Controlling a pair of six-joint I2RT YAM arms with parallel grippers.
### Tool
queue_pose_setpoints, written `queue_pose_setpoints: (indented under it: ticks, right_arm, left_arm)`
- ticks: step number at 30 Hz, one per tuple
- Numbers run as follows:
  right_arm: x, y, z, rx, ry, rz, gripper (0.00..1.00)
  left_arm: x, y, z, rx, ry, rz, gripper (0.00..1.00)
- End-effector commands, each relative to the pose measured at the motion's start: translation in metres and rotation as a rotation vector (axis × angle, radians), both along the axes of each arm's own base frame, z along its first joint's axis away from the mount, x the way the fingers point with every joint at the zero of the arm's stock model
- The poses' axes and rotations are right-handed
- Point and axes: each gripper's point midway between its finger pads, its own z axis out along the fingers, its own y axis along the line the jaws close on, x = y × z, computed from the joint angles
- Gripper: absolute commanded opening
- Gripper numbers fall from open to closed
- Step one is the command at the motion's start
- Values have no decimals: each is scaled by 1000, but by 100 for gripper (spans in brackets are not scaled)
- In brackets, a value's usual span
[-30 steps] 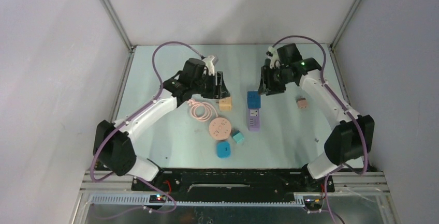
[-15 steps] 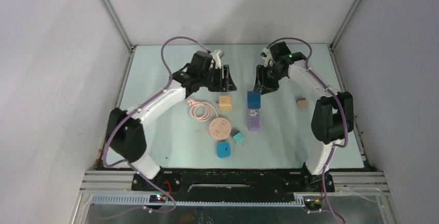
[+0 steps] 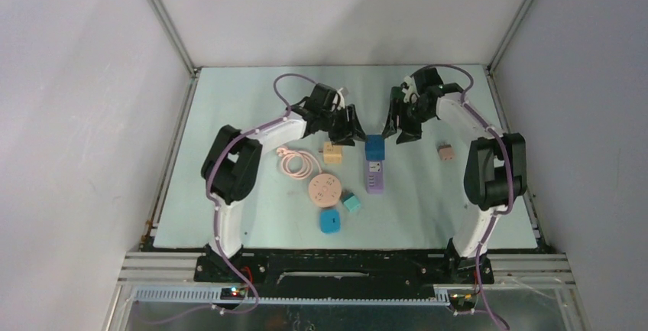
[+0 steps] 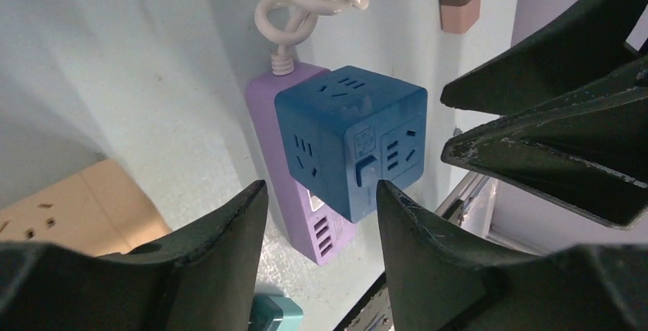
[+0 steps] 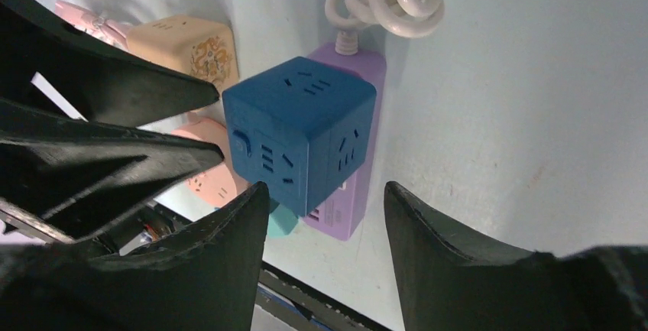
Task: Insert the plug
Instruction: Pick up the plug from the center of the board.
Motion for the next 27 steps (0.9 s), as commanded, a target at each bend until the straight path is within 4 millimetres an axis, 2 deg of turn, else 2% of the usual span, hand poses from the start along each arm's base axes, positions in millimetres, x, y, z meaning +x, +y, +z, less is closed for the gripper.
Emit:
queue_pose_setpoints:
  ticks: [1, 7, 11, 15, 23, 27]
  right_arm:
    - [8, 13, -12, 76, 22, 6, 57]
    - [4, 13, -32, 75, 76, 5, 44]
    - [-2, 4, -50, 32, 108, -3, 28]
    - [-9, -1, -65, 10, 137, -5, 17]
    - [-28, -11, -91, -41, 195, -7, 8]
    - [-40, -18, -105, -100, 231, -11, 5]
  left_arm:
    - [4, -27, 30, -110, -26, -33, 58]
    - [-2, -37, 23, -116, -8, -38, 58]
    - [-8, -45, 18, -113, 3, -52, 59]
    - [-14, -50, 9, -86, 18, -65, 58]
    - [-7, -42, -15, 10, 48, -5, 50]
    - [-9, -38, -27, 61, 70, 6, 47]
